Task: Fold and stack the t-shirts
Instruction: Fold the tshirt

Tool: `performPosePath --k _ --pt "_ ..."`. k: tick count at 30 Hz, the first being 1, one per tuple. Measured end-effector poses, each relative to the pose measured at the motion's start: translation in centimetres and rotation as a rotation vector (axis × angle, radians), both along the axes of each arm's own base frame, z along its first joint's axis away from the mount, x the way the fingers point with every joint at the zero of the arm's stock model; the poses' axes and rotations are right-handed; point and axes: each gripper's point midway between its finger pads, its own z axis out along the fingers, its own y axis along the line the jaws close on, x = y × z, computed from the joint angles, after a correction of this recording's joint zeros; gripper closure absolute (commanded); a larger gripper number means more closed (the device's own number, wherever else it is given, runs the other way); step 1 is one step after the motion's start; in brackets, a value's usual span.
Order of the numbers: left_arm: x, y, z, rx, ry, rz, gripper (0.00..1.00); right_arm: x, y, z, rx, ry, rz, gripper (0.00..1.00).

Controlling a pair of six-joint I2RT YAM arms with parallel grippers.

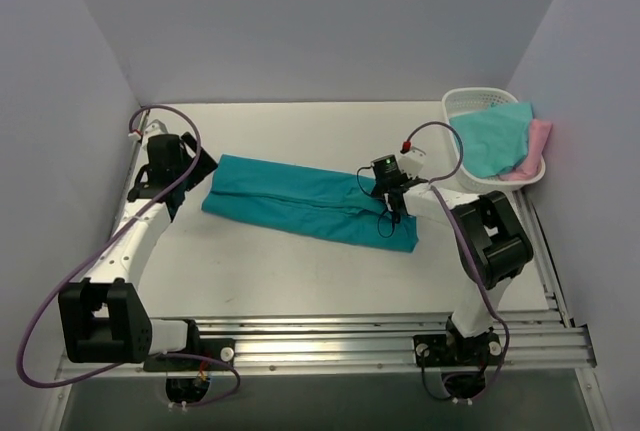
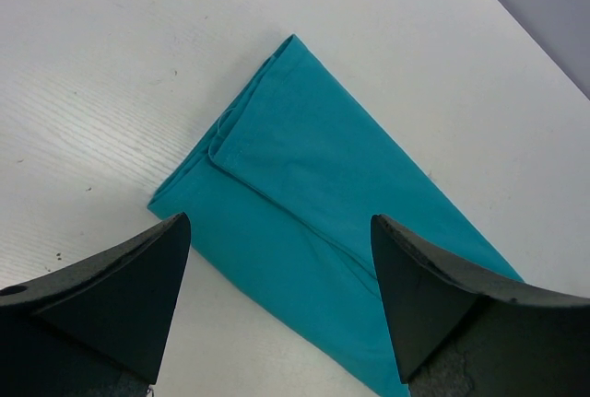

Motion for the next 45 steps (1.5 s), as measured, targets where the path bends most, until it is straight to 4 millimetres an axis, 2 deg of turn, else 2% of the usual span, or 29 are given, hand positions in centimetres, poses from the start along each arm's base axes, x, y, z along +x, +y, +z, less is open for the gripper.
performPosePath --k 1,2,4,5,13,17,23,26,27,30,31,33,34,35,36,40,45 --pt "0.0 0.0 0.2 0.000 -0.004 0.000 0.12 -0.1 0.1 -0.6 0.000 0.013 0.004 0.70" --pt "-0.1 0.0 0.4 0.001 -0.010 0.000 0.12 -0.2 0.1 -1.2 -0.001 0.025 0.006 0.81" --pt "-0.2 0.0 0.8 0.002 -0.021 0.000 0.12 -0.1 0.2 -1.7 -0.004 0.029 0.006 0.96" --pt "-0.2 0.0 1.0 0.002 -0.026 -0.001 0.12 0.1 0.2 -1.6 0.003 0.023 0.006 0.99" --pt "-0.4 0.0 0.8 0.002 -0.025 0.000 0.12 -0.3 0.7 -0.8 0.027 0.006 0.028 1.00" --pt "-0.7 -0.1 0.2 0.002 -0.011 -0.004 0.12 -1.1 1.2 1.6 0.034 -0.032 0.054 1.00" --pt "-1.0 -0.7 -0.6 0.001 0.000 -0.017 0.12 -2.8 4.2 7.8 0.040 -0.155 0.136 1.00" --pt "-1.0 -1.1 -0.7 -0.001 0.000 -0.023 0.12 -4.1 5.2 9.1 0.038 -0.179 0.171 1.00" --pt "-1.0 -1.2 -0.6 -0.001 -0.001 -0.025 0.12 -4.8 5.4 9.1 0.032 -0.177 0.181 0.98" --pt "-0.9 -1.6 -0.4 -0.006 -0.010 -0.030 0.12 -6.6 5.1 8.1 0.002 -0.145 0.197 0.84" --pt "-0.8 -1.7 -0.4 -0.008 -0.014 -0.030 0.12 -7.6 5.0 7.4 -0.011 -0.127 0.205 0.69" --pt "-0.7 -1.9 -0.3 -0.011 -0.020 -0.031 0.12 -9.1 4.6 6.1 -0.030 -0.095 0.212 0.59" --pt "-0.7 -2.0 -0.2 -0.012 -0.023 -0.031 0.12 -10.0 4.4 5.5 -0.036 -0.079 0.217 0.48" --pt "-0.6 -2.0 -0.2 -0.011 -0.026 -0.031 0.12 -10.9 4.3 4.9 -0.041 -0.061 0.221 0.43" --pt "-0.6 -2.1 -0.1 -0.011 -0.028 -0.031 0.12 -11.7 4.2 4.4 -0.047 -0.047 0.228 0.31" --pt "-0.6 -2.2 -0.2 -0.008 -0.031 -0.029 0.12 -14.9 4.3 3.6 -0.053 -0.018 0.259 0.27" --pt "-0.5 -2.5 -0.6 -0.009 -0.027 -0.033 0.12 -16.1 5.3 5.7 -0.010 -0.075 0.272 0.27"
